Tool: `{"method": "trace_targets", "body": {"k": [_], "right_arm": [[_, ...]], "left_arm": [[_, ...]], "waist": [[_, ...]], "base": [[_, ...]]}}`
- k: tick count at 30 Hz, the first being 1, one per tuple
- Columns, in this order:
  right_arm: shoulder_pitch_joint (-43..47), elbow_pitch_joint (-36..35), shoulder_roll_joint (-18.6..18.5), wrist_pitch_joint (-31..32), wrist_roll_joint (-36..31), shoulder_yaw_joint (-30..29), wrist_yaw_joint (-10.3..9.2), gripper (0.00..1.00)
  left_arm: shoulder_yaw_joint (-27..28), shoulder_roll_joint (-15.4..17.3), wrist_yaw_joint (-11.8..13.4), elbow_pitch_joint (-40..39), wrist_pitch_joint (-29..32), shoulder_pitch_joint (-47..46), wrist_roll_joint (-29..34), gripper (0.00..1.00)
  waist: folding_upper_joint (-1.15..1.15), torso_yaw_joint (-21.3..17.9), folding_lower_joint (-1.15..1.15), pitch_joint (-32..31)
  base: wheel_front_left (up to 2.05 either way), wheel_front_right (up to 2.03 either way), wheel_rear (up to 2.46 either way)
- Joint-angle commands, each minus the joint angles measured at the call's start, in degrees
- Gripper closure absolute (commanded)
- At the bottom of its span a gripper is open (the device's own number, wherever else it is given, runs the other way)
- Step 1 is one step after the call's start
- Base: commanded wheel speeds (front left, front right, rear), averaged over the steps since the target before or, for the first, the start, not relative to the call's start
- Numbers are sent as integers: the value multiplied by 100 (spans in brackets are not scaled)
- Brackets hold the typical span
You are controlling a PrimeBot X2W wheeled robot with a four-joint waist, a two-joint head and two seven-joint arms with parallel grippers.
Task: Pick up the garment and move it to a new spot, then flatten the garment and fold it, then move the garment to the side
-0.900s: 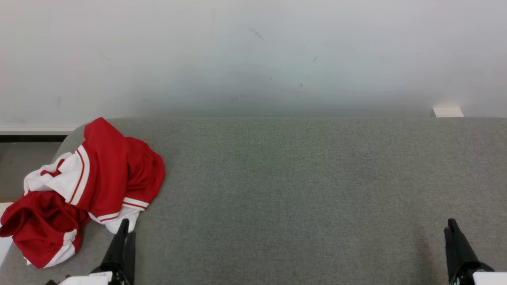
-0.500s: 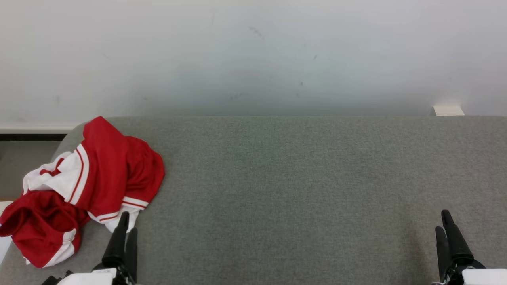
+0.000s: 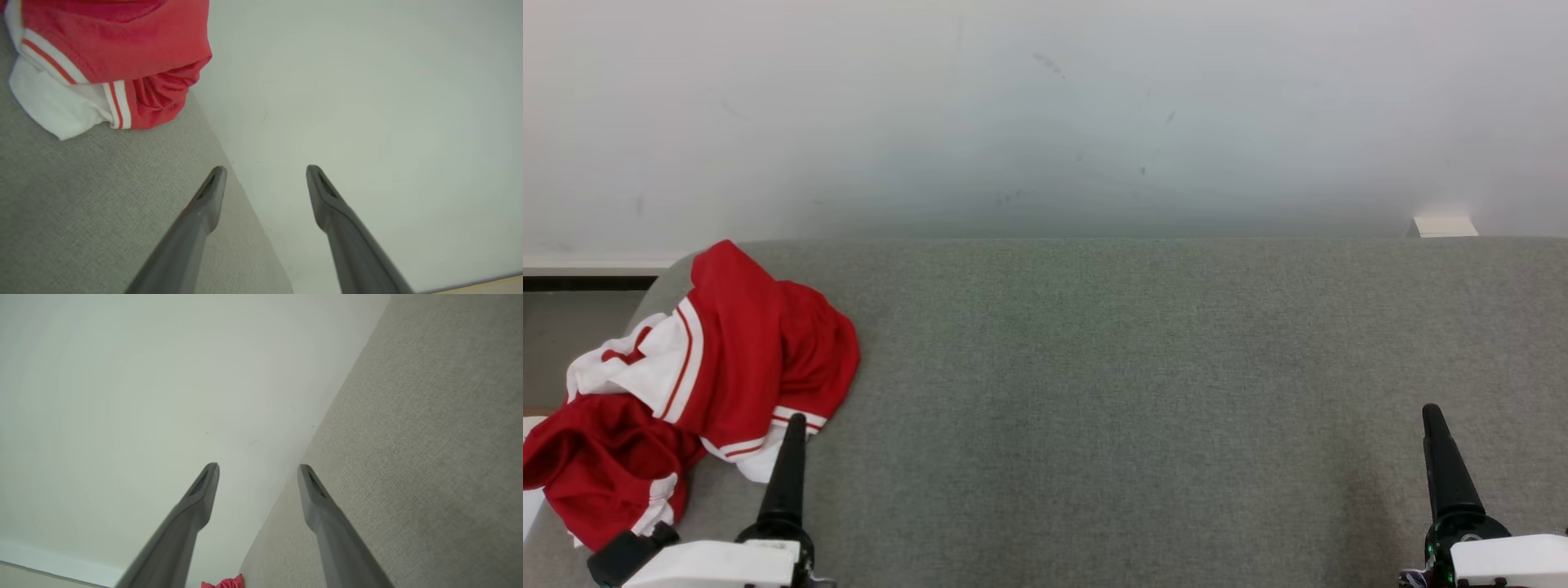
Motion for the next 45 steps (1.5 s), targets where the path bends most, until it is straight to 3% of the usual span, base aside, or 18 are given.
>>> {"method": "trace_targets", "body": {"k": [1, 14, 21, 45], "right_arm": [[-111, -131, -39, -72, -370, -31, -2, 0], [-20, -185, 22, -349, -2683, -25, -3, 0], [13, 154, 48, -481, -3626, -109, -4, 0], [-84, 417, 52, -866, -5230, -44, -6, 0]], "left_arm": [[5, 48, 7, -142, -67, -114, 378, 0], [-211, 67, 327, -202, -344, -54, 2316, 0], [-341, 108, 505, -60, -475, -16, 2997, 0], [-549, 173, 719, 33, -864, -96, 4464, 0]], "waist": [[0, -7, -1, -1], [0, -58, -1, -8], [0, -68, -1, -27], [0, -94, -1, -18]], "base": [[0, 0, 0], [0, 0, 0], [0, 0, 0], [0, 0, 0]]}}
